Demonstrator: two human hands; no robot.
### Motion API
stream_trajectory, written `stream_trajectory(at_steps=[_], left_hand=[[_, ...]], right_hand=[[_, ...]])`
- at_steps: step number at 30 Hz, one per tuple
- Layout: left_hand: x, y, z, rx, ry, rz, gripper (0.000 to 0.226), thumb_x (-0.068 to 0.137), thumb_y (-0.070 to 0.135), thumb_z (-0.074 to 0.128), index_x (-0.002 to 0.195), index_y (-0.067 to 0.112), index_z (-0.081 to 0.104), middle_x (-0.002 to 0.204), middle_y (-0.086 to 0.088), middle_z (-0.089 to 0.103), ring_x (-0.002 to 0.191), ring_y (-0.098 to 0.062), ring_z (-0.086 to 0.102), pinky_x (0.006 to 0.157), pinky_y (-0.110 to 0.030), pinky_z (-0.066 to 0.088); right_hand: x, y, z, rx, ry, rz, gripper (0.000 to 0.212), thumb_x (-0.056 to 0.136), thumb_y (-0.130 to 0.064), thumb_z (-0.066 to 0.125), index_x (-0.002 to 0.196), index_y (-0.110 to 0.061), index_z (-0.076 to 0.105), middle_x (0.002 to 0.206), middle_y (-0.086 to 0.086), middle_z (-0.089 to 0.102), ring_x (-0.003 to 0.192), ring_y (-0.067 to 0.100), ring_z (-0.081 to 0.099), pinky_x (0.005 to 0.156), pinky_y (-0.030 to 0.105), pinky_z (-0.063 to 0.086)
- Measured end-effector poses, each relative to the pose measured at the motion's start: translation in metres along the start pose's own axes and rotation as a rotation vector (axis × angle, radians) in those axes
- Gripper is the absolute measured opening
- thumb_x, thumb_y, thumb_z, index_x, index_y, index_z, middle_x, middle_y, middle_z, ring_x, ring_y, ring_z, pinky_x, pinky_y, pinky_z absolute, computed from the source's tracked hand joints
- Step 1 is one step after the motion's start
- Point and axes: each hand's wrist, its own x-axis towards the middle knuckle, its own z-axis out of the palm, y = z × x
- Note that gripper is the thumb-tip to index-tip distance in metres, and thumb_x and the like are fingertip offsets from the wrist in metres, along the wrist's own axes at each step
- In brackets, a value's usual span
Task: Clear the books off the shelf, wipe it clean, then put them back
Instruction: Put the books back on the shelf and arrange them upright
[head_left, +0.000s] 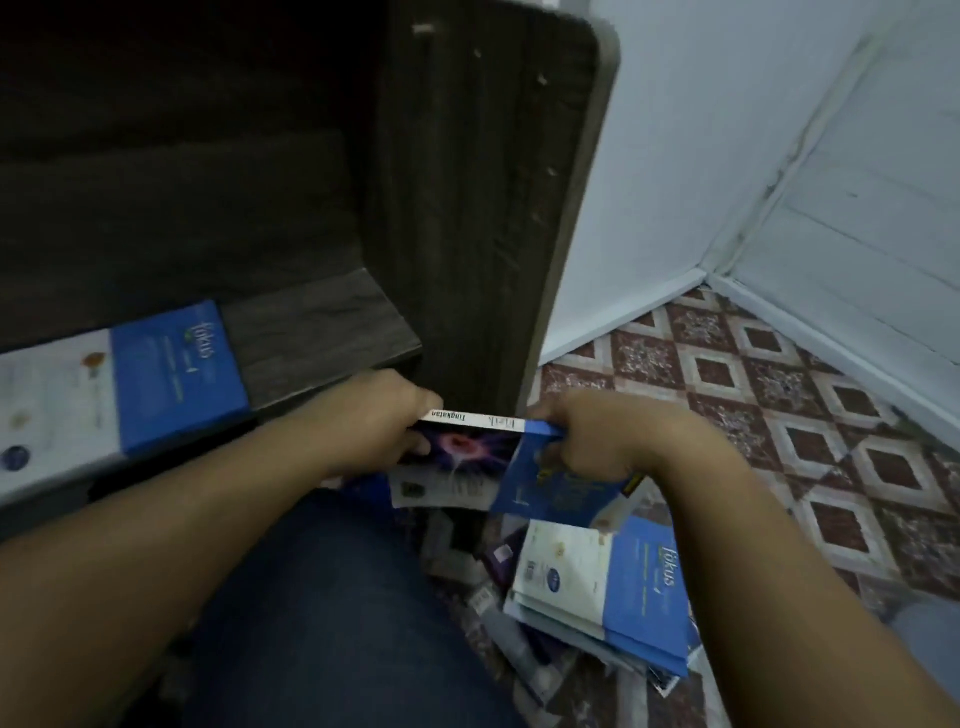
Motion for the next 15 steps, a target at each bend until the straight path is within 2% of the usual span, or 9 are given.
stream_trajectory(at_steps=[2, 6, 9, 12, 15], left_hand=[[-0.028, -0.025, -0.021, 0.058, 0.116, -0.036, 0.008, 0.089, 0.037, 0.063, 0.090, 0.031, 0.058, 0.082, 0.006, 0.060, 0.081, -0.016, 0.059, 0.065, -0.029, 0.042], [-0.077, -0.070, -0.054, 0.234, 0.310, -0.161, 0.014, 0.090, 0.036, 0.060, 0.097, 0.024, 0.058, 0.092, -0.009, 0.066, 0.090, -0.032, 0.062, 0.064, -0.029, 0.032], [-0.112, -0.104, -0.071, 0.309, 0.425, -0.313, 0.017, 0.093, 0.036, 0.056, 0.090, 0.023, 0.045, 0.083, -0.010, 0.064, 0.080, -0.034, 0.061, 0.061, -0.031, 0.035], [-0.145, -0.146, -0.075, 0.351, 0.574, -0.442, 0.013, 0.090, 0.029, 0.059, 0.094, 0.020, 0.051, 0.079, -0.007, 0.062, 0.071, -0.034, 0.060, 0.060, -0.035, 0.044], [-0.168, -0.186, -0.060, 0.410, 0.749, -0.502, 0.020, 0.083, 0.022, 0.068, 0.095, 0.017, 0.054, 0.078, -0.006, 0.057, 0.064, -0.031, 0.057, 0.054, -0.035, 0.047]], right_hand=[[0.007, -0.031, -0.015, -0.020, 0.106, -0.071, 0.029, 0.090, -0.030, 0.063, 0.119, -0.033, 0.060, 0.110, -0.006, 0.062, 0.098, 0.018, 0.057, 0.083, 0.035, 0.047], [0.032, -0.097, -0.040, -0.141, 0.255, -0.176, 0.022, 0.090, -0.031, 0.063, 0.110, -0.040, 0.061, 0.099, -0.005, 0.062, 0.094, 0.021, 0.060, 0.075, 0.033, 0.046], [0.053, -0.151, -0.051, -0.281, 0.468, -0.246, 0.034, 0.093, -0.028, 0.055, 0.121, -0.047, 0.056, 0.108, 0.001, 0.062, 0.098, 0.027, 0.059, 0.070, 0.032, 0.038], [0.078, -0.201, -0.052, -0.384, 0.679, -0.329, 0.052, 0.094, -0.021, 0.048, 0.134, -0.054, 0.042, 0.120, 0.003, 0.061, 0.103, 0.031, 0.059, 0.070, 0.032, 0.034], [0.109, -0.236, -0.043, -0.455, 0.808, -0.417, 0.057, 0.096, -0.018, 0.043, 0.143, -0.048, 0.033, 0.127, 0.000, 0.059, 0.107, 0.029, 0.058, 0.069, 0.034, 0.034]])
